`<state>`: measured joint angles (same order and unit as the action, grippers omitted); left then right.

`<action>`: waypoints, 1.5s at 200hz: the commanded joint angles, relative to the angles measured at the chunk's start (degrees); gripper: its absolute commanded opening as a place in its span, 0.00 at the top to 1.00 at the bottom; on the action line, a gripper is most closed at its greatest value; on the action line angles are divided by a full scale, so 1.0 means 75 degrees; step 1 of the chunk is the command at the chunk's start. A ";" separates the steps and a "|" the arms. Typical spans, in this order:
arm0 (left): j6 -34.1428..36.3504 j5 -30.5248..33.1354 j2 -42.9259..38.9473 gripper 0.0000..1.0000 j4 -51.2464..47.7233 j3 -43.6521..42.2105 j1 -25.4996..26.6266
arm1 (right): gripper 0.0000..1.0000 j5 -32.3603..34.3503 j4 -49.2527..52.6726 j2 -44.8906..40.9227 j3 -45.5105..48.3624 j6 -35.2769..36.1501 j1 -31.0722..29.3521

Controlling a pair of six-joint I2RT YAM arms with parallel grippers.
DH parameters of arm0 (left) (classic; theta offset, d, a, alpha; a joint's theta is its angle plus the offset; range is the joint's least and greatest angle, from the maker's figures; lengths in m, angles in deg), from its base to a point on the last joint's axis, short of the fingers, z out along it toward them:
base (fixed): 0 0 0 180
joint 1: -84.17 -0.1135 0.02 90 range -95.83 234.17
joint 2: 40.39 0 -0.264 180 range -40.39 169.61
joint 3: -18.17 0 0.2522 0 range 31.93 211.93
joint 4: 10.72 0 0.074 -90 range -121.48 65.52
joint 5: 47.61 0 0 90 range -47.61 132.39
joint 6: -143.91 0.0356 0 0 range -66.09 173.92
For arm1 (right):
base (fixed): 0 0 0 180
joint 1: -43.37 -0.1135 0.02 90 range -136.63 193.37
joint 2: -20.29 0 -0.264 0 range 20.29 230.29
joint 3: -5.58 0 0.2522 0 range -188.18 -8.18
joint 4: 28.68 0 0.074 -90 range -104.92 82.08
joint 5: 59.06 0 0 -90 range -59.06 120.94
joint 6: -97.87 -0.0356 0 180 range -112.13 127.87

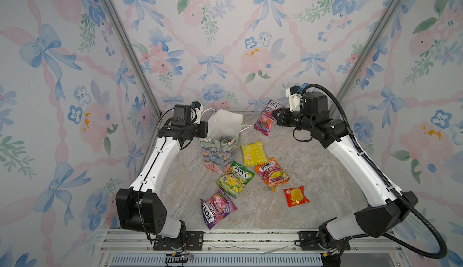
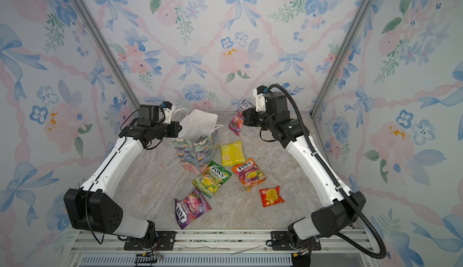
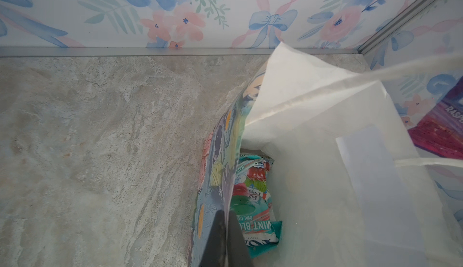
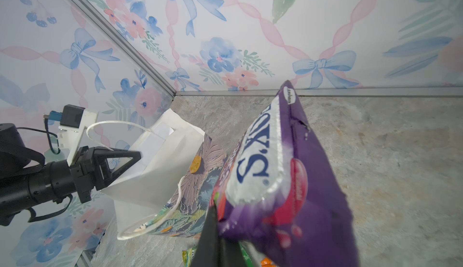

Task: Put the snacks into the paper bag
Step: 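Carry the purple berries packet with the right gripper over the bag opening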

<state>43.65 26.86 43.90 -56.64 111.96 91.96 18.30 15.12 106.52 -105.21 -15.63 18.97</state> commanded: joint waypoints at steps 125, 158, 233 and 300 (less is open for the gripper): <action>0.0114 -0.0122 -0.0072 1.00 -0.0118 -0.0161 -0.0019 | 1.00 -0.0723 0.0809 0.3265 -0.5264 0.0390 -0.0741; 0.0117 -0.0125 -0.0060 1.00 -0.0118 -0.0165 -0.0016 | 1.00 -0.0824 0.1015 0.3594 -0.5606 0.0497 -0.1264; 0.0125 -0.0103 -0.0065 1.00 -0.0118 -0.0159 -0.0019 | 1.00 -0.1033 0.0960 0.3368 -0.4779 0.0498 -0.1922; 0.0114 -0.0121 -0.0080 1.00 -0.0118 -0.0159 -0.0022 | 1.00 -0.1088 0.0511 0.2962 -0.3736 0.0347 -0.2177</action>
<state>43.65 26.42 43.90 -56.25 111.74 91.96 11.28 23.78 133.32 -134.35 -12.66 3.73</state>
